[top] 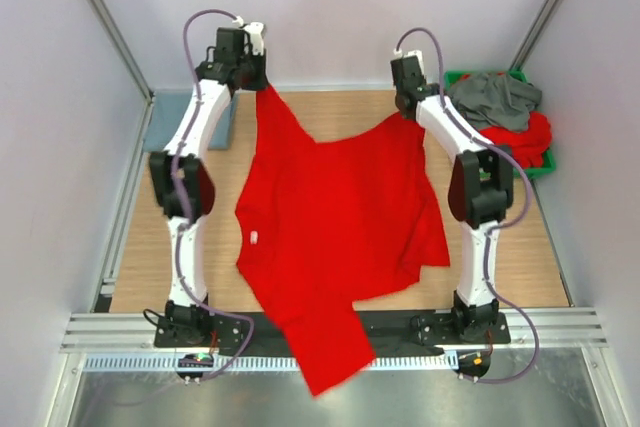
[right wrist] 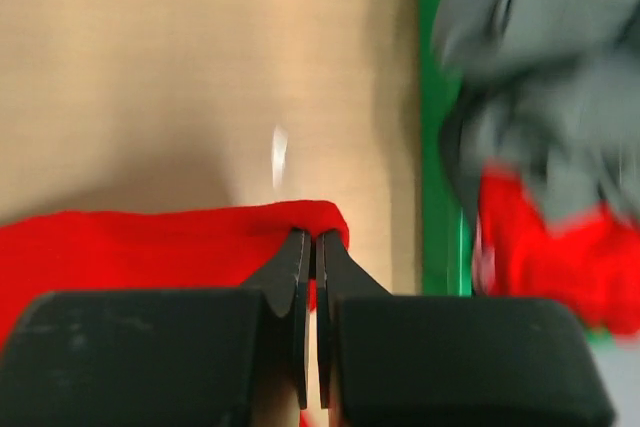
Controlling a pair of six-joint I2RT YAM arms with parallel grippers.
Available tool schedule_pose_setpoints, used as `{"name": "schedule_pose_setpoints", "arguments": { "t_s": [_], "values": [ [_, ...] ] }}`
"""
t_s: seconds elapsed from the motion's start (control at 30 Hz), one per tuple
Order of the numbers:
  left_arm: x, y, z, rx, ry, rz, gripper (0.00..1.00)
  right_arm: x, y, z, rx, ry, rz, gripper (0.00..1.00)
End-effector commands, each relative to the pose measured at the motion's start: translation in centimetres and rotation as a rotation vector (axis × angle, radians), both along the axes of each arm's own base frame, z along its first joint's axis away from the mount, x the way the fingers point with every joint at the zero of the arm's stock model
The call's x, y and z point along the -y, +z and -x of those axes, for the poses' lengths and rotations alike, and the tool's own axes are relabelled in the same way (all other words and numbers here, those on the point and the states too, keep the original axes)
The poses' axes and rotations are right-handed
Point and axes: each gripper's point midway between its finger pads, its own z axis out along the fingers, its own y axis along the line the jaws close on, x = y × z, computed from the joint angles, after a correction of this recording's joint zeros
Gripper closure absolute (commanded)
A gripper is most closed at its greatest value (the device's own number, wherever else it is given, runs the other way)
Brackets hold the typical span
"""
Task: Fold and stack the t-shirts
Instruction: Flatten the tshirt out, then fold the tshirt
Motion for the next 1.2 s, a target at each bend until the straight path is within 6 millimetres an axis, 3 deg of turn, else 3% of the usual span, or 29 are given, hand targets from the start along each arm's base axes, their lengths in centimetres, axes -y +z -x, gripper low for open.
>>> {"name": "schedule_pose_setpoints", "arguments": {
  "t_s": [0.0,0.03,0.07,0.1,0.13,0.23,0.3,0.37,0.4,0.43,0.47,0.5,0.53,0.57,0.6,0.63,0.67,0.7,0.77,0.8,0.9,0.97,1.1,1.17],
  "values": [
    [-1.1,1.6,-6.5,0.061,0.091,0.041,0.99,1.4,2.1,-5.9,0.099,-0.130,-0.098,0.98],
    [-1.2,3.8,-8.7,0.168,0.117,0.088,0.72,1.5,4.7,-7.9,0.166,-0.134,-0.125,0.84],
    [-1.7,1.5,-8.8,0.127,0.150,0.100,0.52,1.7,4.5,-8.6,0.160,-0.130,-0.137,0.59],
    [-2.5,1.4,-9.2,0.140,0.213,0.122,0.28,2.5,2.4,-8.7,0.104,-0.166,-0.118,0.11],
    [-2.5,1.6,-9.4,0.154,0.229,0.129,0.01,2.6,4.6,-9.3,0.151,-0.169,-0.137,0.01],
    [-1.8,2.4,-8.0,0.121,0.230,0.129,0.00,2.4,5.4,-8.2,0.142,-0.146,-0.162,0.00],
    [-0.8,4.4,-6.4,0.129,0.222,0.121,0.00,2.2,6.8,-7.5,0.176,-0.141,-0.194,0.00],
    [-0.1,3.9,-4.6,0.081,0.204,0.101,0.00,2.2,8.4,-5.8,0.201,-0.147,-0.237,0.00],
    [0.6,6.6,-2.8,0.113,0.196,0.103,0.00,1.6,7.4,-5.0,0.169,-0.129,-0.268,0.00],
    [0.9,4.3,-1.5,0.054,0.192,0.071,0.00,1.3,9.6,-4.1,0.204,-0.119,-0.312,0.00],
    [1.3,4.3,-0.3,0.041,0.187,0.069,0.00,0.9,9.7,-3.6,0.204,-0.111,-0.342,0.00],
    [1.3,5.5,1.2,0.063,0.212,0.051,0.00,-0.3,8.2,-2.5,0.153,-0.069,-0.391,0.00],
    [1.3,2.4,2.7,-0.012,0.213,0.018,0.00,-0.9,8.0,-1.8,0.142,-0.053,-0.423,0.00],
    [1.3,1.4,3.8,-0.046,0.243,0.035,0.00,-1.4,9.3,-1.1,0.172,-0.036,-0.475,0.00],
    [1.6,1.7,5.0,-0.051,0.239,0.059,0.00,-2.4,6.8,0.2,0.102,-0.008,-0.516,0.00],
    [1.6,-1.8,6.5,-0.134,0.246,0.051,0.00,-3.1,6.0,0.8,0.078,0.015,-0.549,0.00],
    [2.0,-3.0,7.4,-0.170,0.259,0.076,0.00,-3.7,6.3,1.2,0.085,0.036,-0.586,0.00],
    [2.2,-5.2,8.9,-0.214,0.248,0.082,0.00,-4.0,4.1,2.3,0.030,0.036,-0.598,0.00],
    [3.0,-7.2,10.2,-0.257,0.245,0.096,0.00,-5.4,2.6,3.5,-0.036,0.084,-0.654,0.00],
    [3.8,-9.2,11.4,-0.307,0.228,0.118,0.02,-5.4,1.1,4.2,-0.073,0.079,-0.652,0.00],
    [5.4,-11.7,12.7,-0.358,0.222,0.140,0.03,-5.1,-1.0,5.4,-0.126,0.068,-0.633,0.00],
    [6.0,-14.1,13.9,-0.415,0.220,0.135,0.03,-4.8,-1.4,5.8,-0.120,0.065,-0.622,0.00],
    [5.7,-17.9,15.2,-0.496,0.262,0.116,0.03,-3.8,-3.4,8.2,-0.136,0.037,-0.597,0.00],
    [4.9,-19.3,15.8,-0.521,0.285,0.079,0.04,-3.2,-3.3,9.0,-0.133,0.013,-0.587,0.00]
  ]
}}
